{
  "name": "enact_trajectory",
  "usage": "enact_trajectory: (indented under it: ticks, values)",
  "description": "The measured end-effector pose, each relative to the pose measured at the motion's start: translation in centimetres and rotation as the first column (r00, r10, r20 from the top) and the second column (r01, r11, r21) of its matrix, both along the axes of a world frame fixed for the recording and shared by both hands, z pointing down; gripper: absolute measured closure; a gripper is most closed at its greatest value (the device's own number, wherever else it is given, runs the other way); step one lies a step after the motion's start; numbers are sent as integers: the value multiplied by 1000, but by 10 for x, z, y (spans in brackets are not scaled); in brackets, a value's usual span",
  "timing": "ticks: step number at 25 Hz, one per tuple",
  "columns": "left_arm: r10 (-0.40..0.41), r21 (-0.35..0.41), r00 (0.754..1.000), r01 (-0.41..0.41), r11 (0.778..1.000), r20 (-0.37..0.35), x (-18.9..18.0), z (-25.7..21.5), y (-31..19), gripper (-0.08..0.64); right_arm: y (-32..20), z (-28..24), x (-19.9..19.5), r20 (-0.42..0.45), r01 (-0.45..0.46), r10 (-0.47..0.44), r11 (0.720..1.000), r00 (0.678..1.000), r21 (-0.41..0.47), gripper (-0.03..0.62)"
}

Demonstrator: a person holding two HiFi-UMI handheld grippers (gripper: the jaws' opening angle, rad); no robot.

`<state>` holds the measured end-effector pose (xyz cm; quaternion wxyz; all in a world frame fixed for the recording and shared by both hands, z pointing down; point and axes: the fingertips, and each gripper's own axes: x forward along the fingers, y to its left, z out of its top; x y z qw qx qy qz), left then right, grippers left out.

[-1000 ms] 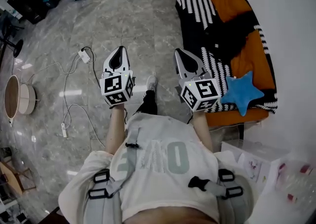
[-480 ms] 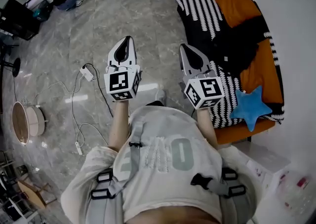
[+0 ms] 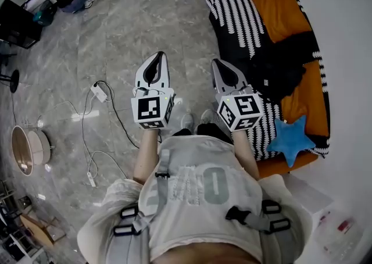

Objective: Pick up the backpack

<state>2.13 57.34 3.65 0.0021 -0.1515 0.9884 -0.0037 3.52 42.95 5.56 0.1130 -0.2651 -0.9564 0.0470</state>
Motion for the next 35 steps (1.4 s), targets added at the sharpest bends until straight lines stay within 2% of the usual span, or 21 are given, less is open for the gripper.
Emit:
enact_trajectory:
  ticks: [5, 6, 7, 8, 10, 12, 13, 14, 15, 16, 18, 24, 26, 29, 32, 33, 35]
  values:
    - [-56, 21, 998, 56, 998, -13, -6, 0, 5, 540, 10, -7, -17, 15, 80, -79, 997, 997, -6, 583]
    - [-61, 20, 998, 62, 998, -13, -6, 0, 4, 540, 10, -9, -19, 13, 89, -89, 996, 996, -16, 568]
    - [-66, 20, 998, 66, 998, -11, -7, -2, 3, 540, 10, -11, -21, 12, 97, -96, 995, 995, -27, 526]
    - [-69, 23, 998, 69, 997, -7, -8, -4, 2, 540, 9, -12, -23, 11, 101, -101, 994, 995, -36, 520]
    - [-64, 28, 998, 64, 998, -7, -11, -6, -1, 540, 6, -13, -26, 13, 96, -95, 994, 995, -46, 515]
    - [-22, 35, 999, 23, 999, -23, -15, -4, -8, 538, -1, -14, -30, 21, 78, -77, 995, 997, -57, 489]
    - [13, 40, 999, -12, 999, -35, -19, -2, -13, 537, -5, -15, -34, 29, 65, -63, 996, 998, -66, 461]
    - [50, 46, 998, -48, 998, -47, -24, -1, -20, 513, -11, -15, -38, 39, 51, -48, 996, 998, -74, 395]
    - [83, 53, 995, -80, 995, -55, -30, 0, -27, 451, -19, -15, -42, 44, 35, -31, 996, 999, -77, 275]
    - [111, 62, 992, -108, 992, -58, -35, 0, -36, 390, -28, -14, -45, 45, 13, -10, 997, 999, -78, 207]
    - [163, 79, 986, -159, 984, -46, -47, -6, -57, 322, -56, -12, -49, 40, -56, 60, 995, 997, -84, 207]
    - [311, 83, 950, -308, 948, -26, -86, -10, -156, 313, -175, -5, -49, 33, -280, 285, 954, 958, -109, 209]
    - [408, 66, 913, -405, 912, -27, -92, -10, -204, 313, -220, -2, -38, 25, -386, 391, 915, 920, -116, 209]
    - [562, 42, 827, -560, 827, -31, -92, -9, -279, 311, -284, 4, -15, 12, -545, 550, 829, 835, -122, 209]
    - [652, 24, 758, -652, 758, -27, -87, -4, -342, 311, -335, 11, 0, 3, -635, 640, 763, 768, -125, 209]
    - [686, 18, 727, -686, 728, -31, -83, 0, -363, 311, -350, 14, 7, -1, -666, 671, 736, 741, -120, 209]
    - [763, 5, 645, -764, 646, -48, -75, 7, -404, 311, -375, 21, 25, -3, -741, 744, 666, 668, -84, 209]
